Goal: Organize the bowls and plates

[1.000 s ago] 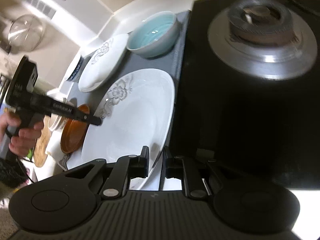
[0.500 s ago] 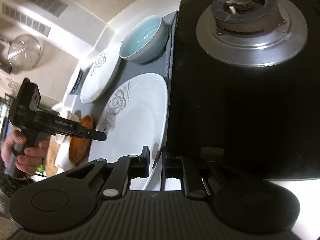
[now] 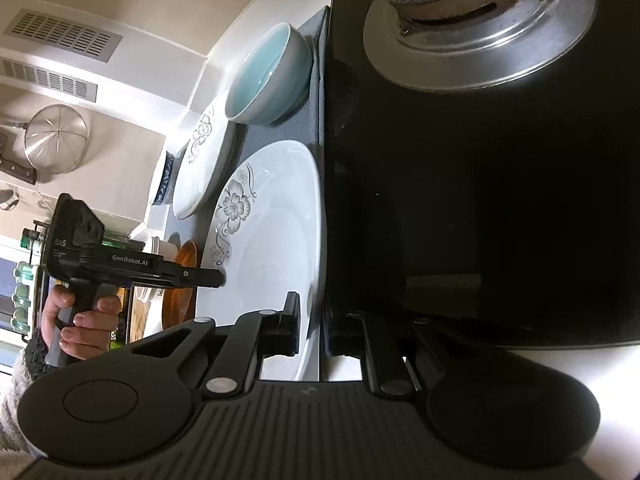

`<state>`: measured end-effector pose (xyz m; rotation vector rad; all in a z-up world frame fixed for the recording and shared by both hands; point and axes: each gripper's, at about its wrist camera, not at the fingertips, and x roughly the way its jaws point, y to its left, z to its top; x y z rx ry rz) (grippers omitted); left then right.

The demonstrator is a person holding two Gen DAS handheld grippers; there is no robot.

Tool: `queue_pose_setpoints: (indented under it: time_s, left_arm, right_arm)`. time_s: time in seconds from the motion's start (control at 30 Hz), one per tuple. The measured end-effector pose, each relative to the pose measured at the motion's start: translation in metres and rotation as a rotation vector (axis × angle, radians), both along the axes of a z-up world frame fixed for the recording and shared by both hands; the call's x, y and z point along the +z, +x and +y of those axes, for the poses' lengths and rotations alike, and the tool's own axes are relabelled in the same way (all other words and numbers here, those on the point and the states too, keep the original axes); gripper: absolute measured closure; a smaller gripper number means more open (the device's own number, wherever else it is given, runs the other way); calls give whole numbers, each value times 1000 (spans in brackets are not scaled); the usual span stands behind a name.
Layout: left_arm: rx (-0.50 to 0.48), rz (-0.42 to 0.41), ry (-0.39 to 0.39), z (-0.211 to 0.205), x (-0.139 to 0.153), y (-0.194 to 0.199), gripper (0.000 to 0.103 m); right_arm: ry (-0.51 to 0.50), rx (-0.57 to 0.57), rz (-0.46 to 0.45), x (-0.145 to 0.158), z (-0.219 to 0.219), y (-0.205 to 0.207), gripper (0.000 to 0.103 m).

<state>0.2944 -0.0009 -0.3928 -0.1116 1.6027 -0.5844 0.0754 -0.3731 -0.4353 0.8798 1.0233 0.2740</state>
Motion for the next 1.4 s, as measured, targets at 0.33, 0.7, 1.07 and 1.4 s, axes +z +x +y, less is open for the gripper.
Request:
queue_pose_setpoints:
  time_s: [0.33, 0.7, 1.07, 1.4]
  left_arm:
    - [-30, -23, -137, 19, 3, -12, 82]
    - [25, -29, -247, 33, 12, -21, 82]
    - [73, -117, -257, 67, 51, -2, 82]
    - [116, -157, -213, 115, 66, 37, 82]
  right_arm:
    - [101, -28, -61, -5, -12, -7, 89]
    - [236, -94, -77, -11, -25, -10, 90]
    - [230, -30, -120, 14, 4, 38, 90]
    - [194, -2, -128, 32, 54, 92, 89]
